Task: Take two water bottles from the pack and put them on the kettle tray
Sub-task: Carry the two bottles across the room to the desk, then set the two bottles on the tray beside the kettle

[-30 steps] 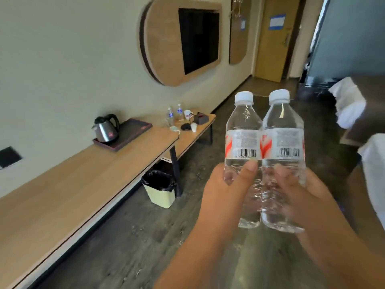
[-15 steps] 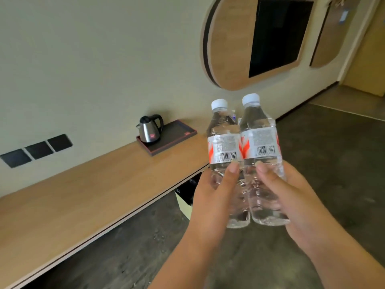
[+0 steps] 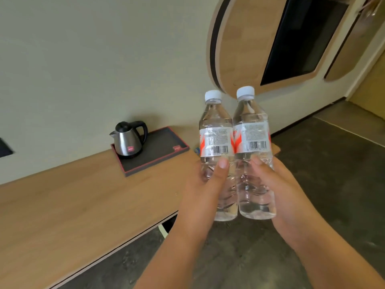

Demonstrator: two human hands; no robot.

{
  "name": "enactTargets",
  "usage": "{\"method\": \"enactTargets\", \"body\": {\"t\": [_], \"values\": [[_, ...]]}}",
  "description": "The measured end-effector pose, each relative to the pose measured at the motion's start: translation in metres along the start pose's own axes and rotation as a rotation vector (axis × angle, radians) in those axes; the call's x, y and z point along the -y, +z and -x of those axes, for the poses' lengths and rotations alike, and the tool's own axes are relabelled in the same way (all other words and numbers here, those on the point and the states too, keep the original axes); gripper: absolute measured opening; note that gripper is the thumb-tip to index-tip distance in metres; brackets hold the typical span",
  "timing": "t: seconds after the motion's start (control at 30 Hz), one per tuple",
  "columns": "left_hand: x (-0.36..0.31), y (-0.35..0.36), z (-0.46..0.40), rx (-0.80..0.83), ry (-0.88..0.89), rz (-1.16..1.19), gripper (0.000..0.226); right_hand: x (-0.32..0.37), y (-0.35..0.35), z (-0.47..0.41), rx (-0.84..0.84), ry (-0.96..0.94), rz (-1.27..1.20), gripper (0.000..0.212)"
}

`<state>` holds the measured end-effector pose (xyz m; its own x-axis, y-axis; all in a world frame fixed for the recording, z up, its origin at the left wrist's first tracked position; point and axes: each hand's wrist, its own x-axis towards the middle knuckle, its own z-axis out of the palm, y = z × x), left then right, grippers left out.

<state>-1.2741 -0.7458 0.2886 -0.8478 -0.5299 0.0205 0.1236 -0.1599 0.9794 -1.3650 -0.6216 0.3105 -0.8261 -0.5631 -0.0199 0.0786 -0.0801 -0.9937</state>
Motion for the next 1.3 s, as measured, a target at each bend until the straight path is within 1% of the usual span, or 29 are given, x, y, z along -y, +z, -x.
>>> {"method": "enactTargets", "body": {"t": [0.03,0.13,0.2,0.3,0.37,0.4,0.5,0.57,0.63,0.67,0.73,0.77,0.87,0.9,0.97,1.03,1.1,1.2,1.3], "values": [[0.004,-0.003,-0.016,-0.044,0.009,-0.021,0.012,-0.006,0.001,-0.02,0.022,0.011,-0.012,0.053],[0.016,-0.011,-0.056,-0.207,0.065,-0.121,0.044,-0.021,0.006,-0.078,0.113,0.046,-0.06,0.066],[0.017,-0.015,-0.077,-0.272,0.077,-0.17,0.053,-0.03,0.009,-0.115,0.188,0.083,-0.091,0.074],[0.017,-0.022,-0.11,-0.409,0.043,-0.183,0.062,-0.038,0.013,-0.173,0.347,0.139,-0.111,0.059],[0.018,-0.024,-0.131,-0.476,0.008,-0.166,0.07,-0.038,0.013,-0.208,0.45,0.182,-0.076,0.057],[0.018,-0.025,-0.14,-0.485,-0.002,-0.157,0.07,-0.039,0.013,-0.226,0.494,0.202,-0.065,0.058],[0.021,-0.035,-0.163,-0.479,-0.04,-0.153,0.058,-0.042,0.017,-0.272,0.616,0.265,-0.054,0.069],[0.024,-0.047,-0.18,-0.473,-0.073,-0.141,0.046,-0.045,0.023,-0.295,0.694,0.239,-0.036,0.061],[0.024,-0.06,-0.197,-0.435,-0.083,-0.153,0.042,-0.048,0.029,-0.316,0.745,0.213,-0.022,0.056],[0.023,-0.068,-0.205,-0.392,-0.071,-0.178,0.041,-0.05,0.031,-0.325,0.764,0.189,-0.009,0.054],[0.026,-0.088,-0.22,-0.271,-0.022,-0.241,0.04,-0.055,0.036,-0.344,0.774,0.101,0.083,0.05],[0.028,-0.099,-0.229,-0.23,-0.027,-0.271,0.041,-0.057,0.039,-0.354,0.773,0.054,0.167,0.048],[0.04,-0.134,-0.252,-0.224,-0.154,-0.393,0.051,-0.075,0.046,-0.381,0.797,-0.021,0.437,0.045],[0.047,-0.145,-0.26,-0.202,-0.193,-0.459,0.052,-0.082,0.049,-0.389,0.793,-0.019,0.516,0.048],[0.066,-0.164,-0.277,-0.143,-0.24,-0.593,0.046,-0.1,0.056,-0.4,0.798,-0.036,0.638,0.057],[0.087,-0.177,-0.294,-0.128,-0.257,-0.702,0.039,-0.121,0.065,-0.409,0.823,-0.087,0.66,0.059],[0.112,-0.189,-0.309,-0.135,-0.275,-0.739,0.041,-0.144,0.072,-0.417,0.813,-0.11,0.65,0.059],[0.146,-0.197,-0.321,-0.184,-0.328,-0.764,0.049,-0.182,0.074,-0.43,0.774,0.004,0.647,0.063],[0.177,-0.204,-0.333,-0.222,-0.381,-0.721,0.047,-0.214,0.076,-0.447,0.761,0.061,0.687,0.058]]}}
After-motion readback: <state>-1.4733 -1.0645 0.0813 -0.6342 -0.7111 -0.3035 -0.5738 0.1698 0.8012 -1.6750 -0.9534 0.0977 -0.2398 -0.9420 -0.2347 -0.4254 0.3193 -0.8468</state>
